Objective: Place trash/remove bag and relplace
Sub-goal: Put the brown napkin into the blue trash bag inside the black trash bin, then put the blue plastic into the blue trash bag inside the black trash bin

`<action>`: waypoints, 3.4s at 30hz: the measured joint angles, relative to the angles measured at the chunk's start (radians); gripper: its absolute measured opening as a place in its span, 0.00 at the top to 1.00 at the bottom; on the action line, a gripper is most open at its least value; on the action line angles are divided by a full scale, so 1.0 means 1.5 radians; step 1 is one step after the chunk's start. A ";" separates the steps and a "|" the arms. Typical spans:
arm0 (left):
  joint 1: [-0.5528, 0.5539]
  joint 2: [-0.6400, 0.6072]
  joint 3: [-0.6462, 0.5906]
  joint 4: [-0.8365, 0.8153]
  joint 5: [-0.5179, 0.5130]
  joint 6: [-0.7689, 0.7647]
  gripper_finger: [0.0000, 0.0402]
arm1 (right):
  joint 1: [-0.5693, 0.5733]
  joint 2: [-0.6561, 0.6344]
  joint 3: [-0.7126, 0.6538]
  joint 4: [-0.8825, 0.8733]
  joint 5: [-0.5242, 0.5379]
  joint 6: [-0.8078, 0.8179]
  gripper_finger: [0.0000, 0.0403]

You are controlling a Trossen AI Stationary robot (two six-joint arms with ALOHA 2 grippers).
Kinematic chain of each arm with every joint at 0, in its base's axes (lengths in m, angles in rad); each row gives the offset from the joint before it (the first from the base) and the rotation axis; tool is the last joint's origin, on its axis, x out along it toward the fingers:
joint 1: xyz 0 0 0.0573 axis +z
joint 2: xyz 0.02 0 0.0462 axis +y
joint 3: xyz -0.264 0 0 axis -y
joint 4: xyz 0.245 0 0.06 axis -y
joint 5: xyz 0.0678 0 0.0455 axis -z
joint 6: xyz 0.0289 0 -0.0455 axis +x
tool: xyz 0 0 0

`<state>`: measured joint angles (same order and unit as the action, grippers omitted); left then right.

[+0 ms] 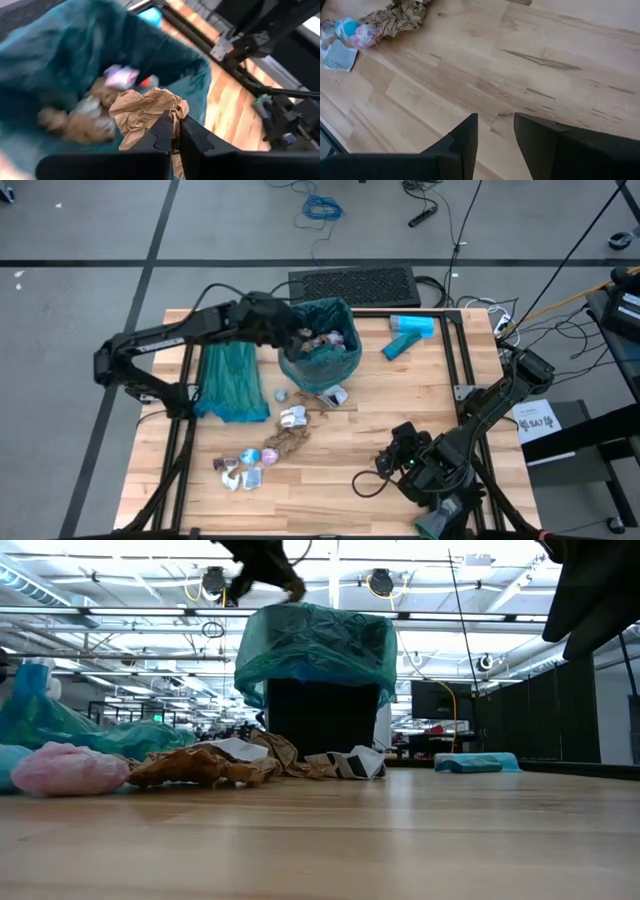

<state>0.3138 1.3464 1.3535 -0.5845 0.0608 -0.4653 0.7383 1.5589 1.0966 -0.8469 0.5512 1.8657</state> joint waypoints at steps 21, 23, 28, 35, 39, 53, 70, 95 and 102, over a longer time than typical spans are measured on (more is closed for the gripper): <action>0.056 -0.009 -0.001 0.048 0.091 0.041 0.63 | -0.044 0.000 0.000 0.003 0.035 0.005 0.70; 0.055 -0.030 -0.001 0.044 0.017 0.041 0.63 | -0.048 0.000 0.000 0.003 0.034 -0.008 0.70; 0.044 -0.080 -0.001 0.026 0.000 0.018 0.63 | -0.052 0.000 0.000 0.004 0.034 -0.034 0.70; -0.125 -0.163 0.000 -0.186 -0.097 -0.060 0.63 | -0.049 0.000 0.000 0.005 0.011 -0.080 0.70; -0.276 -0.169 -0.012 -0.358 -0.204 -0.251 0.63 | -0.049 0.000 0.000 0.005 0.009 -0.122 0.70; -0.703 -0.104 -0.279 -0.268 -0.310 -0.878 0.63 | -0.061 0.000 0.000 0.010 -0.009 -0.228 0.70; -0.717 0.116 -0.300 -0.159 -0.196 -0.888 0.63 | -0.059 0.000 0.000 0.074 -0.041 -0.276 0.70; -0.661 0.170 -0.165 -0.233 -0.259 -0.811 0.96 | -0.059 0.000 0.000 0.120 -0.056 -0.299 0.70; -0.611 0.110 -0.033 -0.407 -0.354 -0.719 0.96 | -0.061 0.000 0.000 0.118 -0.051 -0.309 0.70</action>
<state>-0.6032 1.5119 1.3046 -1.1951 -0.4706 -1.5441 0.6474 1.5585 1.0966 -0.6692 0.4747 1.4022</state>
